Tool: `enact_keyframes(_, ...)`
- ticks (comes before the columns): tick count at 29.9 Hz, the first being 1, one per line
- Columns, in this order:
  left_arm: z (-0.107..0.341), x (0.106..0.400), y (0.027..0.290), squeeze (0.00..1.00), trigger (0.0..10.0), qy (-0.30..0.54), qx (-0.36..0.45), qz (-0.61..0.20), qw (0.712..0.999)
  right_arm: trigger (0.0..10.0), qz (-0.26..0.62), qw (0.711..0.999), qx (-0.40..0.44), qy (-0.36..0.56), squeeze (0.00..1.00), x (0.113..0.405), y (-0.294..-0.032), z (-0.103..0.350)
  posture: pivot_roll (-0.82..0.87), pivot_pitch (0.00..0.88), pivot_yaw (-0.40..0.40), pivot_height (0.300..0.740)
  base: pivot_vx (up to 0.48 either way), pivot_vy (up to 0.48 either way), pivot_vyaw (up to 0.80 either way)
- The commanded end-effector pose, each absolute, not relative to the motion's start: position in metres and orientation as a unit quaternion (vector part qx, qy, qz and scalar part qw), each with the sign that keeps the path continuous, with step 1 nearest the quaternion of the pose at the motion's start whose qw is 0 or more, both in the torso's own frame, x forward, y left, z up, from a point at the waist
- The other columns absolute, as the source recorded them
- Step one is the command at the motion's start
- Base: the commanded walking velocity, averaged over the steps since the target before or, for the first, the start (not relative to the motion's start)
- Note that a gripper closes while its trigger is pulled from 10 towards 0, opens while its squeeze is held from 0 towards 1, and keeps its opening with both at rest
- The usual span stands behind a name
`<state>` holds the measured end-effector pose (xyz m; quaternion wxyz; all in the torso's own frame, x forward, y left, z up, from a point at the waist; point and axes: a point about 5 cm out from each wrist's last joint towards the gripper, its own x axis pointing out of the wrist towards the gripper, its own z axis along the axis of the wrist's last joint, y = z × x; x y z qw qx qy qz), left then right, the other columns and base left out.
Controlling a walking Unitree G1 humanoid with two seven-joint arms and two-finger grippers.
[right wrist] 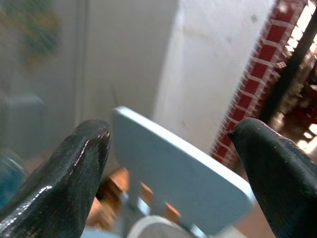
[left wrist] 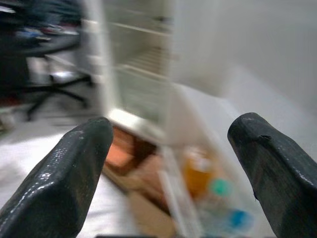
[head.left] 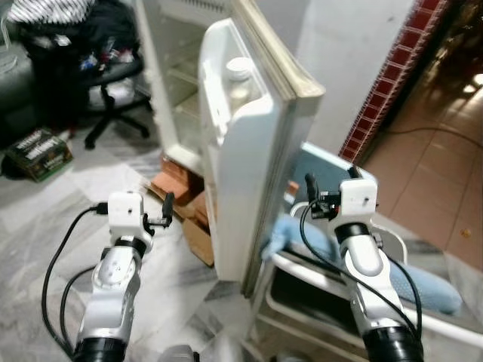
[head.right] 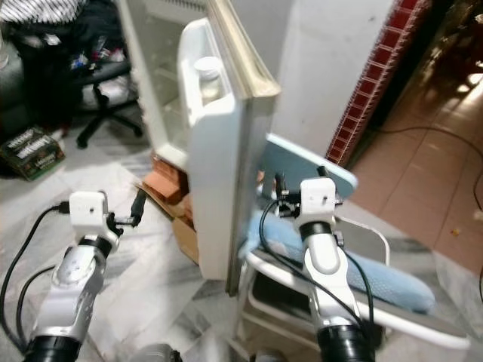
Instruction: Restocking fridge
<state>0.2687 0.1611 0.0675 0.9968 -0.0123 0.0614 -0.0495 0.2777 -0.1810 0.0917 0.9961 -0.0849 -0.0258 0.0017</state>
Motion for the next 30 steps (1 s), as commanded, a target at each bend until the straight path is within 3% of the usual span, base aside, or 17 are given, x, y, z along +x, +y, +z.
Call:
enact_keyframes(1, 0.065, 0.266, 0.170, 0.00, 10.0, 0.074, -0.001, -0.033, 0.997, 10.0, 0.014, 0.998, -0.062, -0.024, 0.00, 0.281, -0.177, 0.093, 0.00, 0.000, -0.040, 0.740, 0.000, 0.000, 0.00)
enact_keyframes(8, 0.048, 0.252, 0.173, 0.00, 10.0, 0.133, -0.014, -0.052, 0.990, 10.0, 0.070, 0.997, 0.004, -0.018, 0.00, 0.296, -0.158, 0.104, 0.00, 0.000, -0.035, 0.740, 0.000, 0.000, 0.00)
enact_keyframes(11, 0.040, 0.245, 0.163, 0.00, 10.0, 0.171, -0.022, -0.090, 0.981, 10.0, 0.099, 0.994, 0.033, -0.039, 0.00, 0.318, -0.131, 0.125, 0.01, 0.000, -0.034, 0.740, 0.000, 0.000, 0.00)
enact_keyframes(15, 0.034, 0.244, 0.164, 0.00, 10.0, 0.200, -0.023, -0.081, 0.976, 10.0, 0.154, 0.983, 0.070, -0.067, 0.00, 0.336, -0.087, 0.152, 0.02, 0.000, -0.041, 0.740, 0.000, 0.000, 0.00)
enact_keyframes(17, 0.034, 0.244, 0.164, 0.00, 10.0, 0.204, -0.020, -0.078, 0.976, 10.0, 0.231, 0.963, 0.111, -0.078, 0.00, 0.337, -0.050, 0.172, 0.04, 0.000, -0.050, 0.740, 0.000, 0.000, 0.00)
enact_keyframes(19, 0.034, 0.244, 0.164, 0.00, 10.0, 0.206, -0.015, -0.077, 0.975, 10.0, 0.288, 0.946, 0.127, -0.079, 0.00, 0.330, -0.036, 0.178, 0.04, 0.000, -0.052, 0.740, 0.000, 0.000, 0.00)
enact_keyframes(23, 0.030, 0.243, 0.168, 0.00, 10.0, 0.215, -0.014, -0.073, 0.974, 10.0, 0.482, 0.864, 0.137, -0.058, 0.00, 0.288, -0.015, 0.176, 0.05, 0.000, -0.059, 0.740, 0.000, 0.000, 0.00)
enact_keyframes(24, 0.030, 0.243, 0.168, 0.00, 10.0, 0.216, -0.015, -0.073, 0.974, 10.0, 0.484, 0.863, 0.131, -0.057, 0.00, 0.286, -0.016, 0.174, 0.05, 0.000, -0.059, 0.740, 0.000, 0.000, 0.00)
enact_keyframes(26, 0.031, 0.243, 0.166, 0.00, 10.0, 0.216, -0.015, -0.075, 0.973, 10.0, 0.420, 0.902, 0.093, -0.026, 0.00, 0.296, -0.031, 0.150, 0.04, 0.000, -0.059, 0.740, 0.000, 0.000, 0.00)
enact_keyframes(30, 0.032, 0.245, 0.164, 0.00, 10.0, 0.219, -0.015, -0.079, 0.972, 10.0, 0.303, 0.952, 0.033, 0.016, 0.00, 0.307, -0.068, 0.116, 0.03, 0.000, -0.053, 0.740, 0.000, 0.000, 0.00)
